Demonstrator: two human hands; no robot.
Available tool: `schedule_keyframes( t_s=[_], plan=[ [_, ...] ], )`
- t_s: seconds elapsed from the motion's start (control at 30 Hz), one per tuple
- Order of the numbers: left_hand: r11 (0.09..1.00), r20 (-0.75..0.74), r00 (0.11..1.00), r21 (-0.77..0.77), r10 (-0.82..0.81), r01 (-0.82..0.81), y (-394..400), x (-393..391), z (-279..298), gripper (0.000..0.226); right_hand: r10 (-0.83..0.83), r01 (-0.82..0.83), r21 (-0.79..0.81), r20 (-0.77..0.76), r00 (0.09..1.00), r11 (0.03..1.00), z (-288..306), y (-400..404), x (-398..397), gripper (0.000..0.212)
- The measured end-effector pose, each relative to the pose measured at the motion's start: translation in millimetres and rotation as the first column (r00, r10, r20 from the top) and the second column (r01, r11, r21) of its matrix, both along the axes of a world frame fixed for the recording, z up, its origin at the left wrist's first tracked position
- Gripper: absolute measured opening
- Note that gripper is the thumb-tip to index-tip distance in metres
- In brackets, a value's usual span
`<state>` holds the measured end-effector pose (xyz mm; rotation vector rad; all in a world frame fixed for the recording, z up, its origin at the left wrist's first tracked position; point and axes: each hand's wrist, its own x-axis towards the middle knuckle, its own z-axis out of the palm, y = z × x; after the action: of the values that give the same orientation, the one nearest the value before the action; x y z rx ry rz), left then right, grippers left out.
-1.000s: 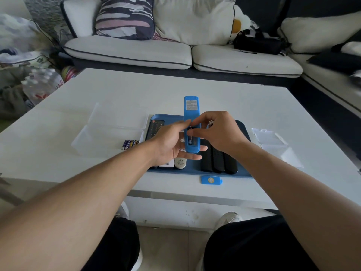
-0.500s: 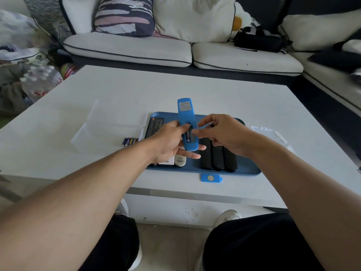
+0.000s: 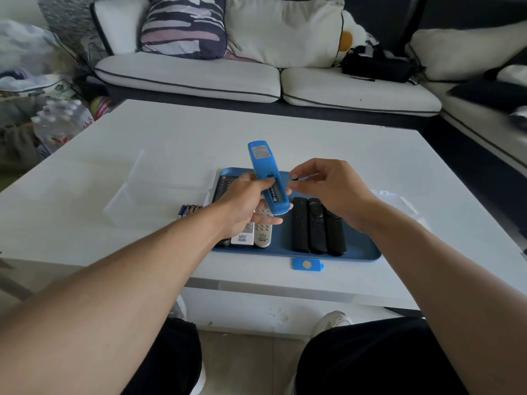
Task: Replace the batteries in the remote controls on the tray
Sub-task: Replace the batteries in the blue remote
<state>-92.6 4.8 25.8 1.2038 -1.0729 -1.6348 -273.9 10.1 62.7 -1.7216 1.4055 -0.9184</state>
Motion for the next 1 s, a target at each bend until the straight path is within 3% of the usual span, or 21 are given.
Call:
schedule_keyframes(
  t_s=[0.33, 0.47, 0.63, 0.9, 1.0],
  plan=[
    [0.999, -0.07, 0.996, 0.001, 0.049, -0.049, -1, -1, -1, 0.031, 0.027, -0.027, -0.099, 0.003, 1.0, 0.995, -5, 0, 2, 0.013],
    [0.998, -0.055, 0.996, 0.005, 0.066, -0.066, -3, -3, -4, 0.033, 0.032, -0.031, -0.05, 0.039, 0.999, 0.998, -2, -2, 3, 0.022],
    [0.999, -0.083, 0.995, -0.002, 0.047, -0.047, -2, -3, -3, 0.03, 0.006, -0.018, -0.077, -0.15, 0.989, 0.997, -4, -1, 5, 0.009],
    [0.996, -0.077, 0.993, 0.01, 0.087, -0.086, -1, -5, -4, 0.027, -0.1, 0.035, -0.188, -0.351, 0.931, 0.982, -5, 2, 13, 0.017],
    [0.993, -0.055, 0.992, 0.011, 0.118, -0.117, -2, -2, -4, 0.022, -0.045, -0.054, -0.192, -0.48, 0.876, 0.98, 1, 5, 18, 0.017]
  ],
)
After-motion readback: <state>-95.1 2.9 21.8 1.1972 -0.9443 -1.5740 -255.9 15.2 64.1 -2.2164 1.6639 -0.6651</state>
